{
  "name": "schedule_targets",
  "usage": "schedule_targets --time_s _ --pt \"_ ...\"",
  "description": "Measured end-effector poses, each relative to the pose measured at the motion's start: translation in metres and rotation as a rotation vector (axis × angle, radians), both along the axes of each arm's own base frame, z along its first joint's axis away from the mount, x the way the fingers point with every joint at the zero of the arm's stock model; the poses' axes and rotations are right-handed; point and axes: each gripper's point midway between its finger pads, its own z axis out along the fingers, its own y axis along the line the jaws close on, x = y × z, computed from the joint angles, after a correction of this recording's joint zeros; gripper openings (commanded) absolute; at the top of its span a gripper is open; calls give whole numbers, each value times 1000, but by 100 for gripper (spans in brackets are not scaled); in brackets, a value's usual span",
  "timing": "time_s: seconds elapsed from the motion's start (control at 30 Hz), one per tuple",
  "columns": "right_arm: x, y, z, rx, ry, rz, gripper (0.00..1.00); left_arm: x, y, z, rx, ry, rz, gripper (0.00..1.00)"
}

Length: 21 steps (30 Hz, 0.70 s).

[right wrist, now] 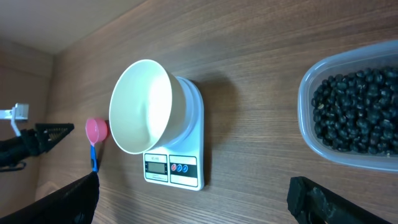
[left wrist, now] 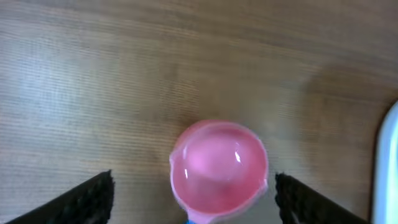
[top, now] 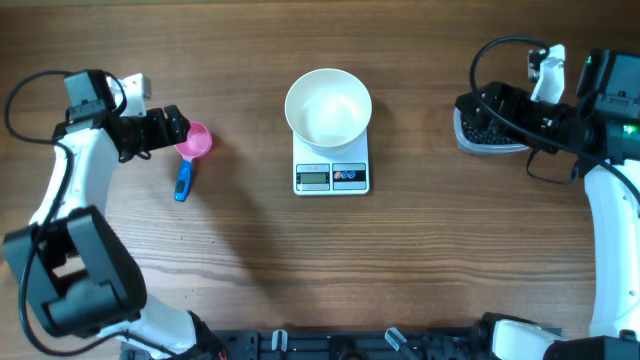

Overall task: Scoop item into bowl and weigh 150g on scale
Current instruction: 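Reach the left gripper to the pink scoop and grasp its blue handle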

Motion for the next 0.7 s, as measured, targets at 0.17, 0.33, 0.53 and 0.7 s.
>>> schedule_targets --time_s 0.17,0.33,0.53,0.7 --pt "-1 0 -1 -2 5 -2 100 10 6 -20 16 2 -1 66" --pt "-1 0 -1 -2 8 -2 100 13 3 -33 13 16 -10 63" --pt "-1 -1 -2 -8 10 -6 100 12 -7 -46 4 45 -34 55" --pt "-1 -2 -3 -13 13 -10 100 15 -19 -67 -4 75 -62 35"
